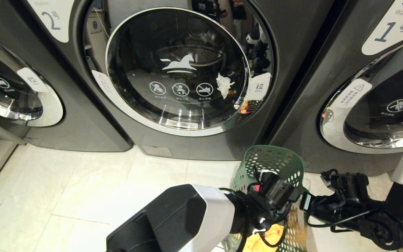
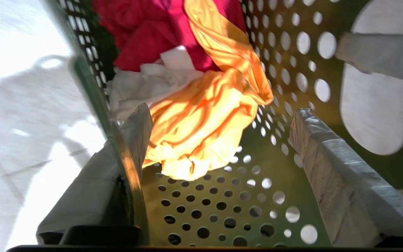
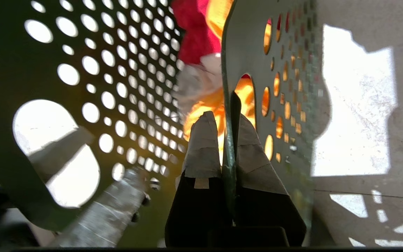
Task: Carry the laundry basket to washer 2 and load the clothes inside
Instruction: Pick up the clothes basket and put it beside the washing machine
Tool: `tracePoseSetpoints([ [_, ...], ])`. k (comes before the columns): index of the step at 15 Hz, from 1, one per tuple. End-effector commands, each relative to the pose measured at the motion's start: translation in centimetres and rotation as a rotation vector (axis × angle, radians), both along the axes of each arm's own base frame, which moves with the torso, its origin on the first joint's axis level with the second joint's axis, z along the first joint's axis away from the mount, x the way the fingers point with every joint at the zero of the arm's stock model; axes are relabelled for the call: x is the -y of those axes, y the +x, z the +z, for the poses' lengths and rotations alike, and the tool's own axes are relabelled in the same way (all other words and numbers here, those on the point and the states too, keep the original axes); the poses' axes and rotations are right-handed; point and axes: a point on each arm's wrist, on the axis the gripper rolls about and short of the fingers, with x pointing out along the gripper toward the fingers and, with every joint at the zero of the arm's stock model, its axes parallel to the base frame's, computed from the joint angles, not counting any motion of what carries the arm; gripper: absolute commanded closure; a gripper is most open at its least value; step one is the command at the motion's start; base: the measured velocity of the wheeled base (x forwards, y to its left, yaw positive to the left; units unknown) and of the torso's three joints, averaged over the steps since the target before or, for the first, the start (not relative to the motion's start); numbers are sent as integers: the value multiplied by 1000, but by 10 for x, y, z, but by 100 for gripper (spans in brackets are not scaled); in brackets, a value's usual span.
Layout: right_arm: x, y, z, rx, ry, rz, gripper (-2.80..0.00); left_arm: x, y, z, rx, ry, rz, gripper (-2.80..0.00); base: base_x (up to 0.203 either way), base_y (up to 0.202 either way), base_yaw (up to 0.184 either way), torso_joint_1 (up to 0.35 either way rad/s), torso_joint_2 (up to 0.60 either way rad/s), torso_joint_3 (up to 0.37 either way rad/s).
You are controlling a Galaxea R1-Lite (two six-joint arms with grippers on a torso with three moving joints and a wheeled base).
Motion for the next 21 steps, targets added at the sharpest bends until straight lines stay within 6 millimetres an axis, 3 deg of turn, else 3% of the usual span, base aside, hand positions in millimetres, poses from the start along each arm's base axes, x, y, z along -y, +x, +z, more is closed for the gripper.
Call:
tracePoseSetpoints([
  [1,2,2,-6,-9,1,-8,0,-2,2,3,53,35,38,-280,0,0,0,0,0,0],
  [4,3,6,-11,23,-1,-10,0,-4,4,0,82,78,60,-280,0,0,0,0,0,0],
  [8,4,10,-14,22,-3,-12,0,-9,8,2,-15,24,75,-280,0,0,0,0,0,0],
  [17,39,25,-28,47,-114,-35,0,-32,14,-4,16,278,154,-280,0,0,0,0,0,0],
  [21,61,28,-26,68,-161,-68,0,-34,14,6,29,282,173,-280,0,0,0,0,0,0],
])
